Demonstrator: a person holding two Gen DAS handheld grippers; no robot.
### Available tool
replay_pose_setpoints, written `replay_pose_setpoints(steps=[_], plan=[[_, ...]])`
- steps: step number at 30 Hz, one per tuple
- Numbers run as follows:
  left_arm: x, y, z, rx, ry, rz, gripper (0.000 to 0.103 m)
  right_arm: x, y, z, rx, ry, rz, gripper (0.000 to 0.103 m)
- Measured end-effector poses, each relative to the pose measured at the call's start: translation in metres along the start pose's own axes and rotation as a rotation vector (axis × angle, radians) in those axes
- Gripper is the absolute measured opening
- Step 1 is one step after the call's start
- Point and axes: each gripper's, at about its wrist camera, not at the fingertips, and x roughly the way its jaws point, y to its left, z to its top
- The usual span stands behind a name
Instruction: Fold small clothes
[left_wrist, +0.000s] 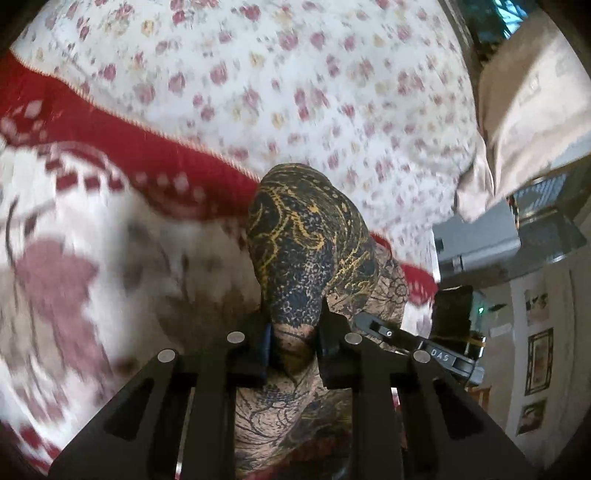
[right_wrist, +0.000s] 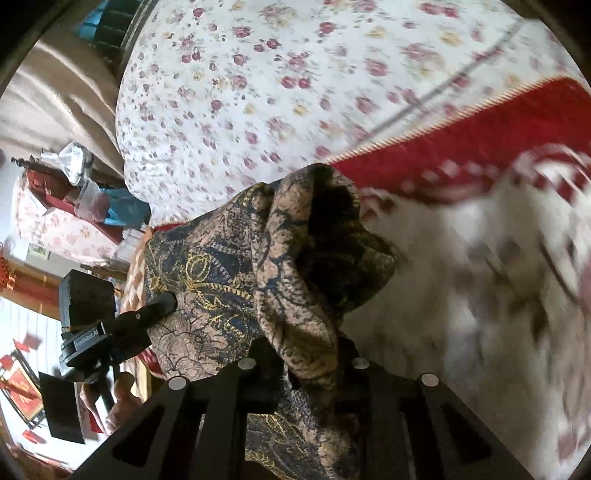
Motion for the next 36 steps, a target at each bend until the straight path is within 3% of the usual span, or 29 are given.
replay_pose_setpoints(steps=[4,7,10,13,14,15,17,18,22,24,27,29,30,31,32,33,36], plan=[[0.027,0.021,0.056,-0.014,-0.017,0.014,0.017,0.036,-0.007,0.055,0.005,0.011,0.021,0.016],[0.053,0.043,0.079,0.003,-0.029,0.048,0.019,0.061,-0.022,0.084,0.022,0.018,0.042,0.016],[0.082,0.078,0.077,-0.027,-0.002,0.101,0.023,0.095,-0.045,0.086,0.05,0.056,0.034,0.017],[0.096,0.099,0.077,-0.064,0.037,0.216,0.032,0.119,-0.064,0.079,0.076,0.109,-0.001,0.021],[0.09,0.103,0.077,-0.084,0.027,0.195,0.033,0.113,-0.067,0.077,0.104,0.097,0.033,0.022],[0.079,0.104,0.076,-0.106,0.004,0.181,0.034,0.106,-0.066,0.074,0.112,0.089,0.036,0.026],[0.056,0.098,0.071,-0.095,-0.031,0.198,0.045,0.084,-0.06,0.065,0.097,0.064,-0.014,0.05],[0.042,0.092,0.064,-0.076,-0.047,0.228,0.053,0.073,-0.057,0.059,0.087,0.042,-0.046,0.055],[0.004,0.071,0.009,0.039,-0.056,0.291,0.058,0.036,-0.048,0.012,0.084,0.01,-0.081,0.052],[-0.002,0.069,-0.029,0.072,-0.026,0.288,0.058,0.023,-0.043,-0.024,0.071,0.002,-0.137,0.041],[0.014,0.072,-0.077,0.062,0.056,0.329,0.058,0.021,-0.05,-0.054,0.098,-0.002,-0.146,0.034],[0.024,0.068,-0.087,0.086,0.059,0.369,0.058,0.028,-0.059,-0.059,0.137,0.015,-0.146,0.018],[0.028,0.066,-0.087,0.114,0.055,0.409,0.057,0.032,-0.06,-0.058,0.137,0.03,-0.117,0.006],[0.033,0.065,-0.086,0.139,0.052,0.446,0.054,0.032,-0.06,-0.057,0.13,0.027,-0.112,0.005],[0.035,0.068,-0.085,0.13,0.049,0.451,0.025,0.031,-0.058,-0.057,0.127,0.021,-0.108,0.005],[0.035,0.072,-0.084,0.102,0.068,0.439,0.012,0.029,-0.057,-0.056,0.135,0.019,-0.077,0.005],[0.007,0.086,-0.08,0.004,0.017,0.314,0.007,0.015,-0.052,-0.063,0.169,-0.012,0.097,0.004]])
